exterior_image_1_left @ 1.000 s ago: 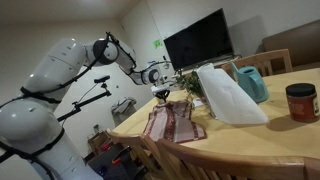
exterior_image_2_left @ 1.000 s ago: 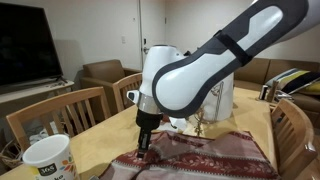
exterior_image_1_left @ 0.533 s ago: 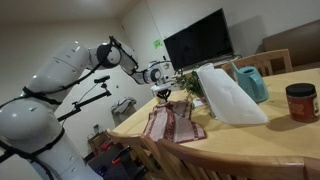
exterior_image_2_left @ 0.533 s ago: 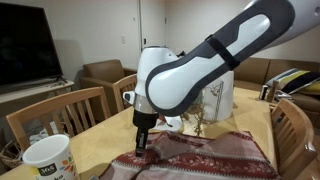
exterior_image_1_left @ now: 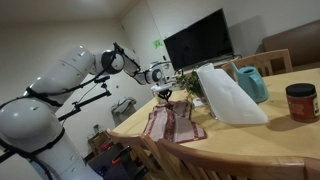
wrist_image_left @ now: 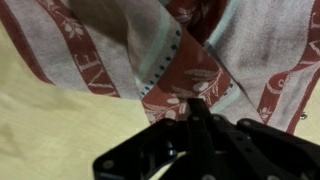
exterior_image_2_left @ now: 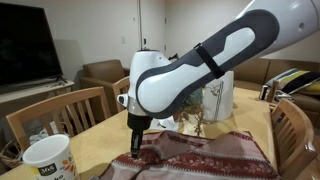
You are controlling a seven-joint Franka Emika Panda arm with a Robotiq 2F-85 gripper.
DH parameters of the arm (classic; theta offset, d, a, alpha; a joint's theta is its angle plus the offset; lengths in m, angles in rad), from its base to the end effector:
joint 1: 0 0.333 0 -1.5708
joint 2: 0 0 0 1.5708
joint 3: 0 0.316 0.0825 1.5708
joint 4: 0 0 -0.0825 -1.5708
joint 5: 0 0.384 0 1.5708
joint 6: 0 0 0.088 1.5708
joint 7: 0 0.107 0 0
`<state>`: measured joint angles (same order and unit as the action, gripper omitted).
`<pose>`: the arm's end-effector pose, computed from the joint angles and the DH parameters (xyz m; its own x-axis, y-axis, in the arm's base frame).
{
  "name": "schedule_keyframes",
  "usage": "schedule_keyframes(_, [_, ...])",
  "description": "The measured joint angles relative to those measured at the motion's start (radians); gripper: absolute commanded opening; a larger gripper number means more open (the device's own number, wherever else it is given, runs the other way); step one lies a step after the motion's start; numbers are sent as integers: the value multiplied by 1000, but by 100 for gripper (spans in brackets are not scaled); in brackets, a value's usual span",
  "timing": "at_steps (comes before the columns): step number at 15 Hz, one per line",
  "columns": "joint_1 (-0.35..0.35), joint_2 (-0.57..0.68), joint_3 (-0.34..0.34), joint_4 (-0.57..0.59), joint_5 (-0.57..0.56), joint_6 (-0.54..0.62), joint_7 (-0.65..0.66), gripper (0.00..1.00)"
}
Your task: Straighten the red cloth
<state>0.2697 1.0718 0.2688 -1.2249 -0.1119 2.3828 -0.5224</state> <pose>0.6810 0.3384 0.1366 0.5472 0.8188 0.1735 0.8363 -0.5435 -0.0725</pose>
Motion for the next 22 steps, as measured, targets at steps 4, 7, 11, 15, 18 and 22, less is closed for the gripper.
schedule_keyframes(4, [6, 58, -8, 76, -2, -13, -1, 0])
schedule_keyframes(7, [11, 96, -9, 130, -2, -30, -1, 0])
schedule_keyframes(11, [27, 134, -22, 197, -3, -68, -1, 0])
schedule_keyframes(15, [43, 165, -35, 265, -3, -111, -2, 0])
schedule_keyframes(18, [54, 187, -39, 319, -4, -145, -3, 0])
schedule_keyframes(22, [66, 215, -41, 385, -4, -209, -4, 0])
